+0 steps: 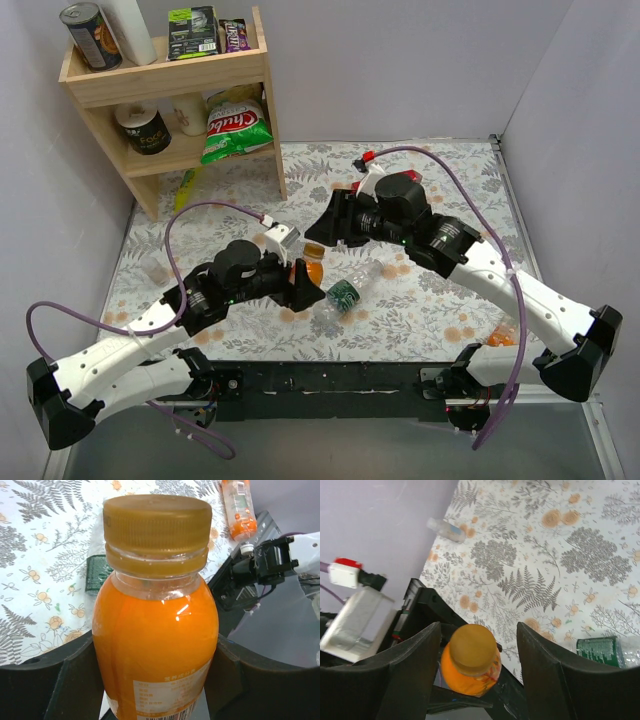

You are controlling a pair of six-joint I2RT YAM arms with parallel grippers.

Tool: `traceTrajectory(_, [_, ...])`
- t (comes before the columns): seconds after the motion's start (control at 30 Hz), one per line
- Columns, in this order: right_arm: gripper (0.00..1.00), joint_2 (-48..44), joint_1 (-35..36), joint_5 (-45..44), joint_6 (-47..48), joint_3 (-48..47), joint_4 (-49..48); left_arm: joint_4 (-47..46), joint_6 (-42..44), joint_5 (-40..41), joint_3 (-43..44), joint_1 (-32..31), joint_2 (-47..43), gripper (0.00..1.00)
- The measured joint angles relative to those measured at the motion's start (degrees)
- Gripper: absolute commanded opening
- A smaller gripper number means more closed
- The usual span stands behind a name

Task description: Unscrew the bottle caps

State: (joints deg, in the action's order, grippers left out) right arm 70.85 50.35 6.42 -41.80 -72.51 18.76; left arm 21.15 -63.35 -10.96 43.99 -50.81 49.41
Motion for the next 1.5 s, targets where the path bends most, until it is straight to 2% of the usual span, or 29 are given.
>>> traceTrajectory(0.17, [0.70, 1.77, 0.46, -2.16, -0.39, -1.20, 5.11, -0.15, -0.09, 2.14, 0.00, 0.00, -0.02, 0.16])
traceTrajectory(0.47, [0.70, 1.75, 0.59, 0.81, -1.79, 0.83, 2.45, -0.37, -0.11, 2.67, 0.00, -0.42, 0.26, 0.16])
traceTrajectory(0.77, [0.48, 1.79, 0.61, 2.56, -2.36, 1.97, 1.20, -0.70, 0.00, 2.82, 0.00, -0.66, 1.88, 0.15])
traceTrajectory(0.87, [0.33, 1.79, 0.57, 2.56, -2.16, 2.25, 1.01, -0.61, -0.11, 2.93, 0.00, -0.70, 1.81, 0.16])
traceTrajectory(0.9, [0.19, 1.79, 0.52, 2.64, -2.16, 2.43, 0.74, -0.59, -0.17, 2.97, 0.00, -0.70, 1.73, 0.16])
traceTrajectory(1.0, [0.10, 1.40, 0.44, 3.48, -2.12, 3.98, -1.79, -0.15, -1.01, 3.13, -0.02, -0.68, 1.27, 0.18])
traceTrajectory(1.27, [0.05, -5.05, -1.44, 11.91, 1.66, 13.27, -12.72, -4.13, -5.57, -4.42, -2.54, -0.70, -0.92, 0.19])
traceTrajectory(1.5, [0.05, -11.76, -4.79, 26.51, 3.23, 18.97, -23.78, -10.82, -8.90, -15.43, -3.32, -0.83, -3.76, 0.19])
